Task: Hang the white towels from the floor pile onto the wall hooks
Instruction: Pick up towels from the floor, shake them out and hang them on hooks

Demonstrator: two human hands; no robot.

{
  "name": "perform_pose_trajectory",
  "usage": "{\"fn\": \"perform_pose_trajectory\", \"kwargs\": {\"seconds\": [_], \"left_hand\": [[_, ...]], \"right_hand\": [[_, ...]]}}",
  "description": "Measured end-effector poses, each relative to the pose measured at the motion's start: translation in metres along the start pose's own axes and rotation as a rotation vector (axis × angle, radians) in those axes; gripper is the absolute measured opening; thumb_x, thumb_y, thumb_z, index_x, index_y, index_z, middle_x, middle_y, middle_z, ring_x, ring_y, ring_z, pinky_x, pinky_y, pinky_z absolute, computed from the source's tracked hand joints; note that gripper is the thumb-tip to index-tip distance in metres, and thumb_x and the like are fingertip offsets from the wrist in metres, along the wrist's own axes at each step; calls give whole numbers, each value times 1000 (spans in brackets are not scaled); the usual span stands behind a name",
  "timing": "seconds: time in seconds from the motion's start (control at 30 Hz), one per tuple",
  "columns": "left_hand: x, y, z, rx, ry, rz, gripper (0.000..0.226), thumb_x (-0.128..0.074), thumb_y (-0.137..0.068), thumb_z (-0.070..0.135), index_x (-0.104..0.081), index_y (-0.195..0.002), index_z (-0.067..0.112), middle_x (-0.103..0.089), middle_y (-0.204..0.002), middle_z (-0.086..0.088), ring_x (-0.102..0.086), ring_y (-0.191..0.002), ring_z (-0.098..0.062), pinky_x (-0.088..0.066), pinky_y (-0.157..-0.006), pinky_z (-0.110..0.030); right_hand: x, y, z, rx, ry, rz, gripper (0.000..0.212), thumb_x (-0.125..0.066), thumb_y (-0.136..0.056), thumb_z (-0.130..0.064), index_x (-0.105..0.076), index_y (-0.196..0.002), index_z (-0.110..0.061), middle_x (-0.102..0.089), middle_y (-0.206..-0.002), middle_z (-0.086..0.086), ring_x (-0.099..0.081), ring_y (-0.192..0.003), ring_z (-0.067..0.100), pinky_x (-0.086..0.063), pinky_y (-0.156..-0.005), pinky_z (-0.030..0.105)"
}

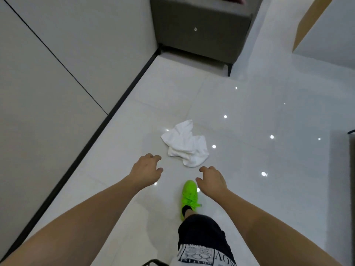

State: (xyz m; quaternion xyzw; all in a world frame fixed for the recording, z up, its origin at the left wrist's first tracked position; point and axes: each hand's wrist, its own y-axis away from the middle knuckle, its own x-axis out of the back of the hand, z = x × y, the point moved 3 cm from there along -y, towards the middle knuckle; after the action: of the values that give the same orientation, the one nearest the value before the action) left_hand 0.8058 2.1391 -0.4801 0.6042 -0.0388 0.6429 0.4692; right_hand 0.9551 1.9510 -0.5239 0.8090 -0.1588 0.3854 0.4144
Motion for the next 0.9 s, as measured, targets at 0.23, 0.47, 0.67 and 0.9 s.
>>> {"fn": "perform_pose_trajectory", "kwargs": {"seconds": [0.23, 0.47, 0.67, 0.9], "left_hand": [[-1, -113, 1, 105, 113, -88, 45, -55, -93, 34, -51, -135, 19, -53, -129, -10, -51, -116, -27, -43, -94, -34], [-91, -224, -22, 130, 143, -249, 43, -59, -91, 30, -55, -131, 16, -54, -127, -12, -53, -115, -28, -40, -95, -30], [-216, -347, -73, 60, 86, -342, 42, -61, -90, 29, -56, -130, 15, -55, -126, -13, -53, -116, -28, -36, -97, -29], [-332, -478, -127, 9, -17, -464, 44, -52, -93, 36, -51, -134, 20, -50, -134, -9, -51, -119, -27, -37, -97, -32]], "right_hand": [[6, -115, 8, -69, 14, -157, 39, -54, -90, -30, -57, -126, -15, -56, -116, 12, -56, -108, 30, -48, -87, 36], [-73, -245, 32, -97, -3, -302, 38, -53, -90, -31, -57, -123, -11, -58, -113, 15, -57, -108, 33, -48, -88, 37], [-197, -363, 77, -110, 31, -370, 37, -56, -89, -30, -57, -122, -13, -54, -122, 13, -55, -112, 33, -45, -88, 37], [-325, -467, 112, 49, 347, -376, 23, -54, -86, -18, -63, -107, -15, -42, -131, 10, -56, -99, 32, -39, -70, 35]]}}
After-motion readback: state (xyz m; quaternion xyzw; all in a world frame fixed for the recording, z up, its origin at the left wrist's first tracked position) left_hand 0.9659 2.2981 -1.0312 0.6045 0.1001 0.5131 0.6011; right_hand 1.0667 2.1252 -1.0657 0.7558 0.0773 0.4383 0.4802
